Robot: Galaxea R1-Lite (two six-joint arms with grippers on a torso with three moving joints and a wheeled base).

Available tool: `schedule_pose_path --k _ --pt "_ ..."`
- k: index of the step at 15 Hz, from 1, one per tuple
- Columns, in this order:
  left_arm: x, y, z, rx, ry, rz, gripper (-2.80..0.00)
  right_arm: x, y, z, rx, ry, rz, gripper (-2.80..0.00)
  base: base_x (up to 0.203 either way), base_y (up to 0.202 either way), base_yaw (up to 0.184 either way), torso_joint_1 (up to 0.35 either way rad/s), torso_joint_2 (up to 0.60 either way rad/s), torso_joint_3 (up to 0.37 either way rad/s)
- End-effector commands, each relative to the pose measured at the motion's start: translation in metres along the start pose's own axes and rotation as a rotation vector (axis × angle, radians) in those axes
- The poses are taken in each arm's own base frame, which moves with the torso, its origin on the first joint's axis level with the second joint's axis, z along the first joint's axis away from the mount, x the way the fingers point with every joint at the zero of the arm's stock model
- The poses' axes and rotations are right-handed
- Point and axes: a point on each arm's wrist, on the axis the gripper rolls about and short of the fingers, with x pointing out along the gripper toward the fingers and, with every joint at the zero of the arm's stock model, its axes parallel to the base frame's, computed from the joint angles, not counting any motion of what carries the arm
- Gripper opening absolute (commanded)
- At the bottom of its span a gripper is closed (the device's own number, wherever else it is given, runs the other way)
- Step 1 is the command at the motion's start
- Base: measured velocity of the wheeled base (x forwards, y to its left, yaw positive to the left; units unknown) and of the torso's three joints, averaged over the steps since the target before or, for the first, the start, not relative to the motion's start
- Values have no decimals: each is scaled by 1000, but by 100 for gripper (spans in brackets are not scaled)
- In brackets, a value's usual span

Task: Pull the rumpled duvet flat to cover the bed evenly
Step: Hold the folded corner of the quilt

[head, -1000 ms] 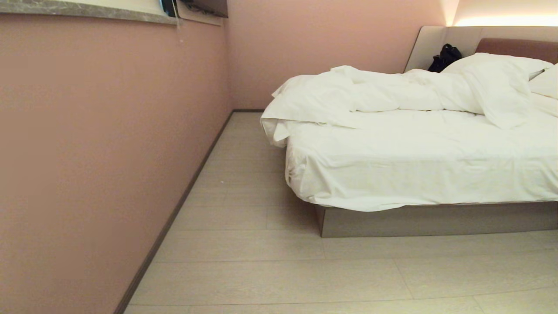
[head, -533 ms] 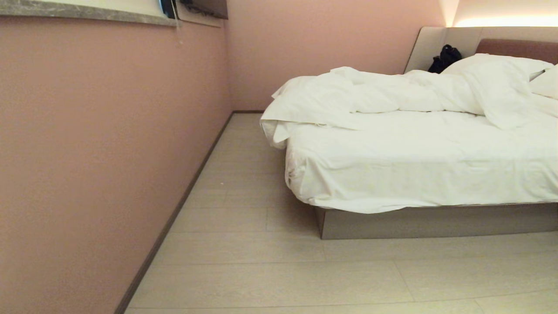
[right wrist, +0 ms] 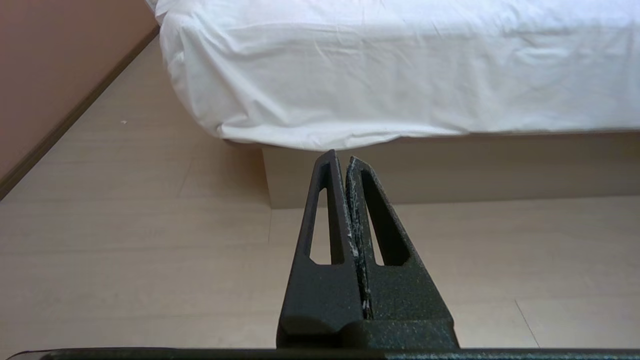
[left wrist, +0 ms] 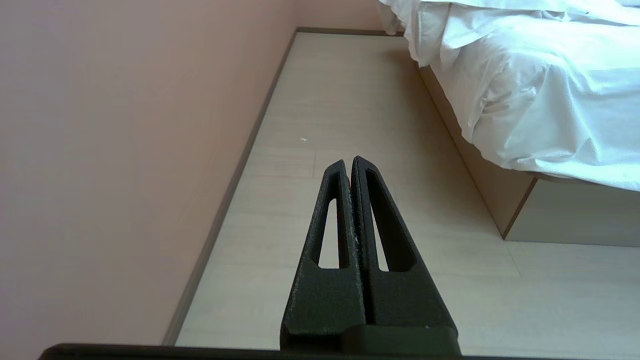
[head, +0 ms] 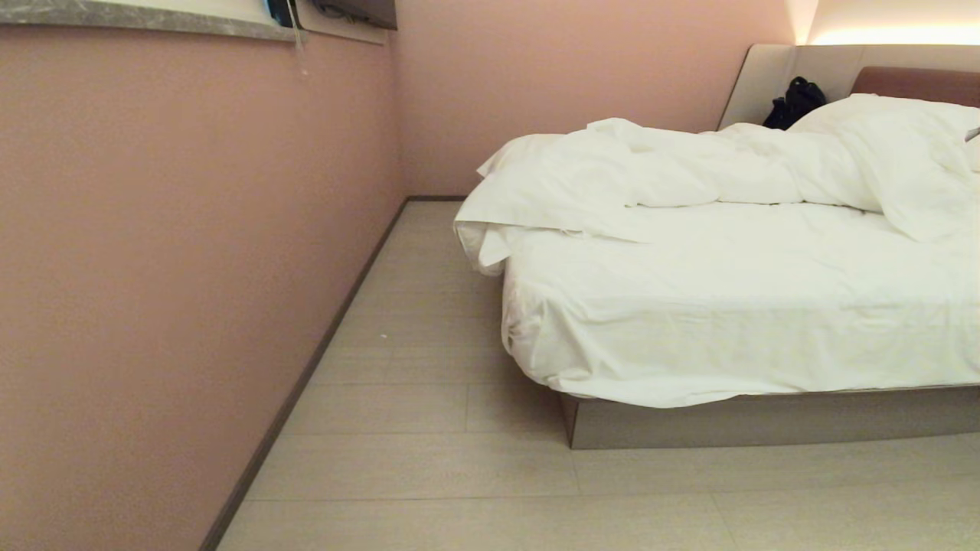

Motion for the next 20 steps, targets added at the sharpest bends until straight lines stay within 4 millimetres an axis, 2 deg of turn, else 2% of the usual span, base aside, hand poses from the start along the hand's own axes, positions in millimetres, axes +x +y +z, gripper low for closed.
schedule_pose_path --k 1,20 --pt "0 0 0 0 -1 0 -280 0 0 0 -1 0 0 -280 193 0 0 2 -2 2" --pt "0 0 0 4 -1 -3 -280 0 0 0 1 0 0 -280 191 0 1 2 2 2"
